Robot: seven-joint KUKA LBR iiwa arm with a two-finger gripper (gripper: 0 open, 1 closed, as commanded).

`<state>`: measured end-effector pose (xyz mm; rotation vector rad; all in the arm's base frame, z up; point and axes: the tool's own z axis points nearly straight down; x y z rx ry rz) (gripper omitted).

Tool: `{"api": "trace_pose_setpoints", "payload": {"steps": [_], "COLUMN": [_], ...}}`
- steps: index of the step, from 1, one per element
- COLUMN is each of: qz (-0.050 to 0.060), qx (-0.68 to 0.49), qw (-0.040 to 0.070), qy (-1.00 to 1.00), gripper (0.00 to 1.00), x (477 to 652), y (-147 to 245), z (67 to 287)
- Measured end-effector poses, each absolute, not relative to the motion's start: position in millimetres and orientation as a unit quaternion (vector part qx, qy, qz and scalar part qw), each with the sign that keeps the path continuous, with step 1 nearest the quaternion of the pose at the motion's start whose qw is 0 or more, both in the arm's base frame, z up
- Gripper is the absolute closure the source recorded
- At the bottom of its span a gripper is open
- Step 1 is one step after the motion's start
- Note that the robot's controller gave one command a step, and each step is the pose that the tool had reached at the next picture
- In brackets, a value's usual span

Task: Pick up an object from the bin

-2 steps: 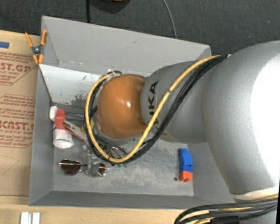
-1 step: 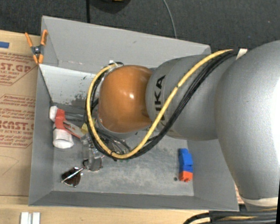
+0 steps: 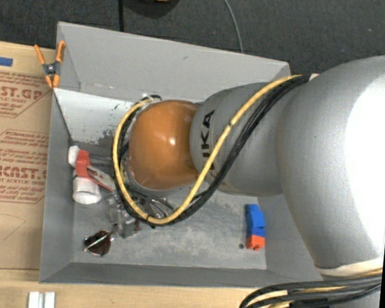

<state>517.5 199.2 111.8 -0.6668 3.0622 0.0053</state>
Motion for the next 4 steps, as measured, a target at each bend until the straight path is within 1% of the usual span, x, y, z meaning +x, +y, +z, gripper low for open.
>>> {"api": "trace_pose_setpoints", "payload": {"steps": [1,2,3,4], "qz": [0.001,0.001,0.002,0.002], "qx": [-0.303,-0.396,-0.496,-0.403], "qw": [0.0,0.003,0.002,0.002], "qy": [0.953,0.918,0.869,0.915], "gripper": [1.0,1.0,1.0,1.0], "x": [512.8,509.3,505.9,507.4], "y": [206.0,212.1,219.0,227.1], "z": [86.7,85.3,80.4,73.2]}}
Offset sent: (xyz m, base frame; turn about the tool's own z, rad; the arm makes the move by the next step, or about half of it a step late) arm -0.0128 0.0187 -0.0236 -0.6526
